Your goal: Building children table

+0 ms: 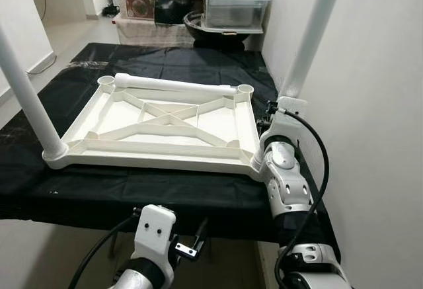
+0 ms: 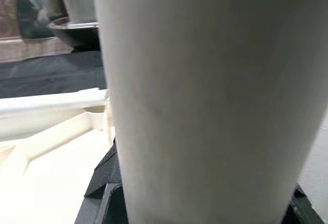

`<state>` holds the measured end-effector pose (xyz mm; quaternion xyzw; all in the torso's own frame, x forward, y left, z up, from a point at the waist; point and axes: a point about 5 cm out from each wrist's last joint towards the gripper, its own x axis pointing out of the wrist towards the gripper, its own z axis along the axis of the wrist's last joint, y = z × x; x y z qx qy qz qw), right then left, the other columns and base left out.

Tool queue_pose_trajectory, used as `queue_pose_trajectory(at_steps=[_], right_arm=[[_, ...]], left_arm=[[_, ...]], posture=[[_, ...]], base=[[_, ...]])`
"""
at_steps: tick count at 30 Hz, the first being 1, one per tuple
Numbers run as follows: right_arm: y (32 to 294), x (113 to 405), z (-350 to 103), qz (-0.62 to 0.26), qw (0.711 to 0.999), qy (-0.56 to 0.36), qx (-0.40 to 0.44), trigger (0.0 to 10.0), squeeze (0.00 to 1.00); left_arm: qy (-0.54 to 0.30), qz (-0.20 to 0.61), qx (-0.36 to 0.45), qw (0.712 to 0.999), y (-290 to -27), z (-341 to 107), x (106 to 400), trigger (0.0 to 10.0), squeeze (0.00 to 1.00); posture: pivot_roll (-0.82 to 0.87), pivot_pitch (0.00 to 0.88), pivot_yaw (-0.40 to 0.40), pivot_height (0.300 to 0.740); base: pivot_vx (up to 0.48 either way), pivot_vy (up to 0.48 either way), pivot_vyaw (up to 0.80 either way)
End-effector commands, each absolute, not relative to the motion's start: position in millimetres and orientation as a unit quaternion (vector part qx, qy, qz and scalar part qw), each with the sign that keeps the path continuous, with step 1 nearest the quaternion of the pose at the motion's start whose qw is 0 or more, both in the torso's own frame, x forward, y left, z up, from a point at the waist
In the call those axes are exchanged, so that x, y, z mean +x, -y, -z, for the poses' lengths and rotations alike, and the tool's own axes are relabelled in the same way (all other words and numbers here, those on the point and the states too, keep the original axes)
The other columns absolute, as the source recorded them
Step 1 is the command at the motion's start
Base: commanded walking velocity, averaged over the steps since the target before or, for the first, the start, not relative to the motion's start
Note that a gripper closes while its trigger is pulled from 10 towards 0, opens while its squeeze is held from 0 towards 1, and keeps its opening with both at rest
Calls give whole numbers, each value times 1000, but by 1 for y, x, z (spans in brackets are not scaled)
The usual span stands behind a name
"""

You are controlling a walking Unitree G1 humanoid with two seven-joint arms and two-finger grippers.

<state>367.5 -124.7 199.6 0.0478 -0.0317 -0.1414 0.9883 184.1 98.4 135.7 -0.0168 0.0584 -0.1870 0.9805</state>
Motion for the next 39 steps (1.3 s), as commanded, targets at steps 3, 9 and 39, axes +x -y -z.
queue_pose_trajectory(at_steps=[3,9,39], right_arm=[[101,365,-190,77,993,38,79,10000,1000],[105,372,-203,-99,988,90,73,10000,0],[81,365,-208,-573,819,-2,12,0,0]], left_arm=[[-65,197,-6,978,-97,-131,182,10000,0],[-26,234,13,972,-89,-136,180,10000,0],[-21,234,12,972,-88,-132,181,10000,0]], posture=[[119,68,-63,740],[113,50,-61,740],[124,34,-77,740]], base=[[0,0,0],[0,0,0],[0,0,0]])
